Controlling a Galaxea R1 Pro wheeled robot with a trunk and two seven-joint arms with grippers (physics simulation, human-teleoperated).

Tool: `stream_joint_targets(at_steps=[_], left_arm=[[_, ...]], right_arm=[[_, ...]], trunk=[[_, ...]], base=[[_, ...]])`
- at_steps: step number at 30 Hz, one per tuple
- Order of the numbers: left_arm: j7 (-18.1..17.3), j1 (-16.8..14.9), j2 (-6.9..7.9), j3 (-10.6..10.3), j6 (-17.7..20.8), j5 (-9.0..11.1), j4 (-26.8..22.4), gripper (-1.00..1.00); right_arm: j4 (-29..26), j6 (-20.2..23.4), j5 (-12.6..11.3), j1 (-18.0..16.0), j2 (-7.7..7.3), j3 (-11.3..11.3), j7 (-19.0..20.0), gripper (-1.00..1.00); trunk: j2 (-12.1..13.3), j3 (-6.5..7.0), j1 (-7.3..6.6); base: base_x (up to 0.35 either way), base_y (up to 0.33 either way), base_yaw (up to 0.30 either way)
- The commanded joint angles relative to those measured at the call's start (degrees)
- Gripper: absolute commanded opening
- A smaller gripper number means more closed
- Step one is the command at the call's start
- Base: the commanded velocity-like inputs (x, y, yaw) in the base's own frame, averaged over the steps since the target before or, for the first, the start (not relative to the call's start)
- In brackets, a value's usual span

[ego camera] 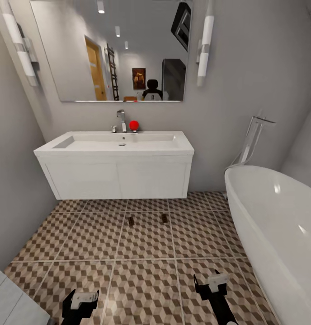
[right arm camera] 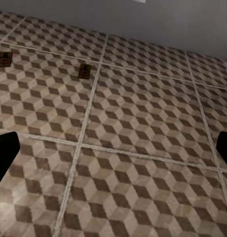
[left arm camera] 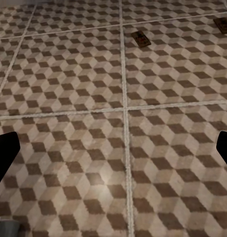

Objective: Take the four mousetraps from the cabinet in the bathroom and place them on the bathroom floor. Make sure all four end up on the same floor surface, and ensure that at least two of them are either under or directly next to the same bathroom sink.

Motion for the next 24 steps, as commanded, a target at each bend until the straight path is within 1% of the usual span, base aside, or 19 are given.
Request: stream_joint_targets(at_steps=[1, 24], left_arm=[[0.3, -0.1, -0.03, -0.5, -0.3, 0.1, 0.2, 1.0], [0.3, -0.1, -0.3, -0.5, -0.1, 0.2, 0.2, 1.0]], right_arm=[[0.1, 0.0, 0.6, 0.0, 0.03, 0.1, -0.6, 1.0], [0.1, 0.0, 0.6, 0.0, 0.1, 0.2, -0.6, 1.0]], trunk=[[0.4, 0.23, -0.23], [9.6, 6.49, -5.28]], base=[[0.0, 0.0, 0.0], [0.0, 0.0, 0.0]])
